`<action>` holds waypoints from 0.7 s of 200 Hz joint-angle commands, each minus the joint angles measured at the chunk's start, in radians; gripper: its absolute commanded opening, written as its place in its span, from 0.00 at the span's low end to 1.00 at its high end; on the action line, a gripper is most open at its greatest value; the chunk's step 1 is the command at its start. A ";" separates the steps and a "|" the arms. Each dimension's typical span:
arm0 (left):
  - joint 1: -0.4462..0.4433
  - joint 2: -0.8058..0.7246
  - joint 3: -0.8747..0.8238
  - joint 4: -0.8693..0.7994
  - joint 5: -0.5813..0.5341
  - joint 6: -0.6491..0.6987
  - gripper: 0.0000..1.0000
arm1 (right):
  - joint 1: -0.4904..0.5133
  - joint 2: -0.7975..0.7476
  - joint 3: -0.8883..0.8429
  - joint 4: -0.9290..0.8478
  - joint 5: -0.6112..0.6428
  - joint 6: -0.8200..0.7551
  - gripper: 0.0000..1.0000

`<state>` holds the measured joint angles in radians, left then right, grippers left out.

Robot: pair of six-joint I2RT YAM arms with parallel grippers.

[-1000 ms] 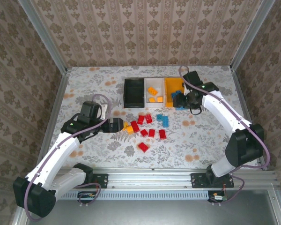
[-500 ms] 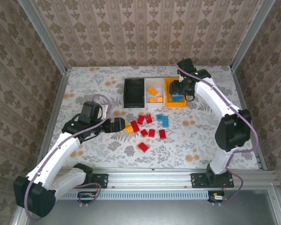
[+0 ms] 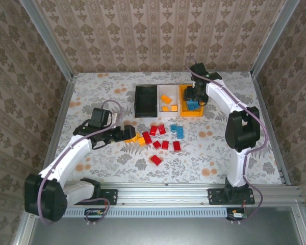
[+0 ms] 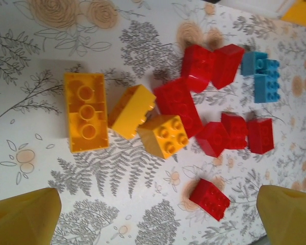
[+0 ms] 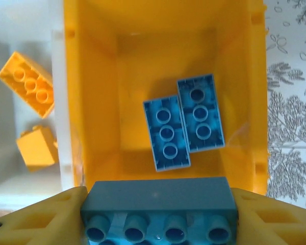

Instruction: Sort the legos into containers by color

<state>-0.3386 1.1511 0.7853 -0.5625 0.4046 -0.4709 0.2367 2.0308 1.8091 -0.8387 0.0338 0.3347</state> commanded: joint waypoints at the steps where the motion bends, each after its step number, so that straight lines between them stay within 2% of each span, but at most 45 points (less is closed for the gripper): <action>1: 0.025 0.047 0.021 0.024 0.052 0.069 1.00 | -0.005 0.073 0.095 -0.013 -0.024 -0.021 0.59; 23: 0.047 0.084 0.025 0.035 0.075 0.091 1.00 | -0.004 0.164 0.204 -0.041 -0.007 -0.015 0.61; 66: 0.063 0.145 0.050 0.036 0.095 0.134 1.00 | -0.006 0.259 0.342 -0.080 0.020 -0.010 0.72; 140: 0.086 0.154 0.047 0.056 0.127 0.141 1.00 | 0.002 0.073 0.217 -0.100 0.019 0.002 0.84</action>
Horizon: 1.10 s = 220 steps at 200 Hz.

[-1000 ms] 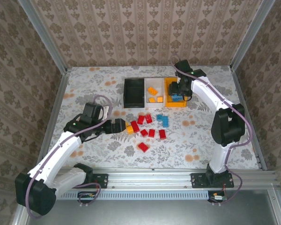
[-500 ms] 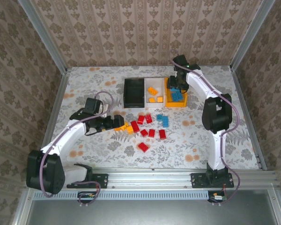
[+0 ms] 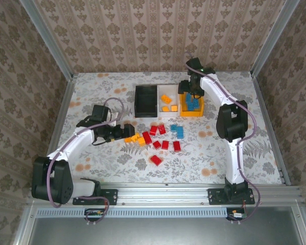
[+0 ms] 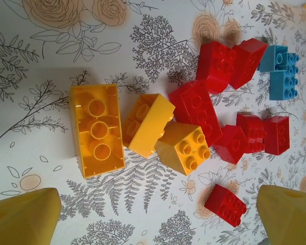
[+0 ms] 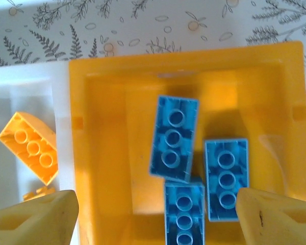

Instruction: Sort the legos into containers by color

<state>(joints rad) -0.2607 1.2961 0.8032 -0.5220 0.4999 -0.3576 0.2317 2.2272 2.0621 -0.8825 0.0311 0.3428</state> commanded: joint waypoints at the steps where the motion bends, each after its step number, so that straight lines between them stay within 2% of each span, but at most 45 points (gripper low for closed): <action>1: 0.008 0.009 0.029 0.016 0.033 0.028 1.00 | 0.009 -0.127 -0.042 -0.059 0.022 -0.007 0.84; 36: 0.002 0.001 0.027 0.010 0.025 0.033 1.00 | 0.081 -0.312 -0.224 -0.050 -0.028 0.001 0.82; 80: -0.038 -0.012 0.034 -0.013 -0.003 0.034 1.00 | 0.238 -0.516 -0.590 -0.014 -0.042 0.061 0.79; 118: -0.062 -0.027 0.019 -0.007 -0.016 0.011 1.00 | 0.380 -0.577 -0.845 0.071 -0.038 0.172 0.74; 153: -0.070 -0.022 0.020 -0.033 -0.044 0.029 1.00 | 0.464 -0.539 -0.891 0.082 0.024 0.223 0.73; 220: -0.075 -0.051 -0.001 -0.047 -0.060 0.020 1.00 | 0.460 -0.432 -0.896 0.140 0.029 0.230 0.65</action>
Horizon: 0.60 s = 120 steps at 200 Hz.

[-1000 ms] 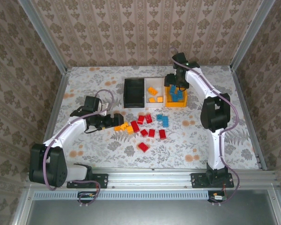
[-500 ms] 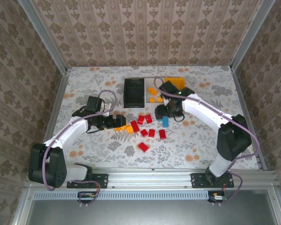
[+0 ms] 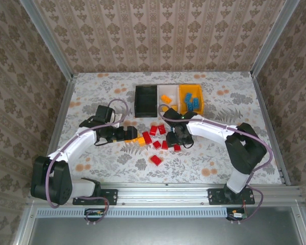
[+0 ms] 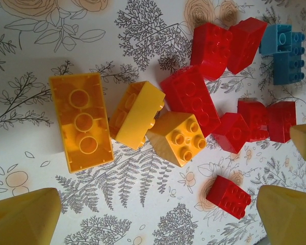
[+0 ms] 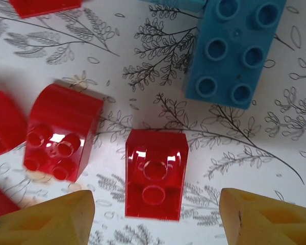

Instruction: Sort the legos into containers by color

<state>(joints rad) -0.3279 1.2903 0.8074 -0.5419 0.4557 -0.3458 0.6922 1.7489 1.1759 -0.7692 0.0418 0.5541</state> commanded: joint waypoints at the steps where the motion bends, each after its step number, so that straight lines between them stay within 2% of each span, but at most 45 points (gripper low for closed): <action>1: -0.007 -0.046 -0.006 -0.027 -0.016 0.008 1.00 | 0.000 0.048 -0.010 0.028 0.018 0.019 0.65; 72: -0.009 -0.069 -0.041 -0.022 -0.011 -0.009 1.00 | -0.020 0.094 -0.027 0.079 -0.009 0.026 0.48; 90: -0.009 -0.072 -0.040 -0.026 -0.016 -0.003 1.00 | -0.019 0.092 -0.021 0.080 -0.012 0.026 0.40; 120: -0.009 -0.068 -0.041 -0.020 -0.012 -0.005 1.00 | -0.015 0.052 0.000 0.042 -0.008 0.036 0.37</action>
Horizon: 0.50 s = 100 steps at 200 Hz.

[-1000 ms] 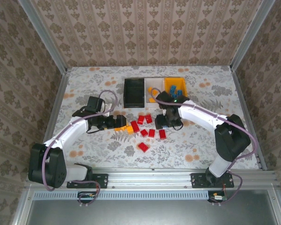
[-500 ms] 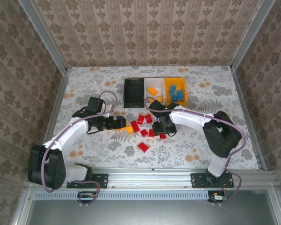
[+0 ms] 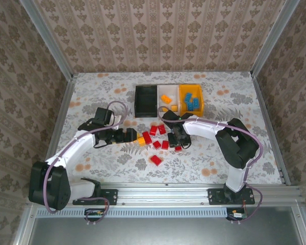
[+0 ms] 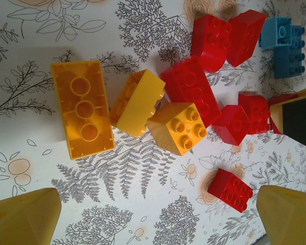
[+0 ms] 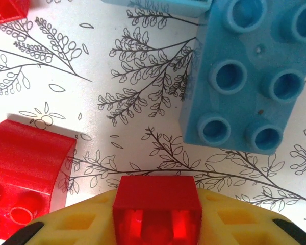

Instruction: Sort the legos into containers by color

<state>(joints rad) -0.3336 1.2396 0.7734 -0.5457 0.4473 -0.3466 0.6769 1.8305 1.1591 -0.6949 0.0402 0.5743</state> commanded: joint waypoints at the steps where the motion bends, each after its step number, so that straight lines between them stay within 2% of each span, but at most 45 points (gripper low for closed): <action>1: -0.004 -0.017 -0.008 -0.016 -0.004 -0.004 1.00 | 0.001 -0.034 0.017 -0.033 -0.005 0.016 0.37; 52: 0.000 -0.016 -0.014 0.014 0.022 -0.021 1.00 | -0.003 -0.147 0.164 -0.091 -0.059 -0.010 0.37; 100: 0.023 -0.073 -0.029 0.027 0.043 -0.055 1.00 | -0.046 0.039 0.567 -0.156 -0.212 -0.084 0.36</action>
<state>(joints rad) -0.3267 1.2209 0.7612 -0.5262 0.4679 -0.3714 0.6506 1.7718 1.5486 -0.7967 -0.0803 0.5423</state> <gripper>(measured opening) 0.997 0.363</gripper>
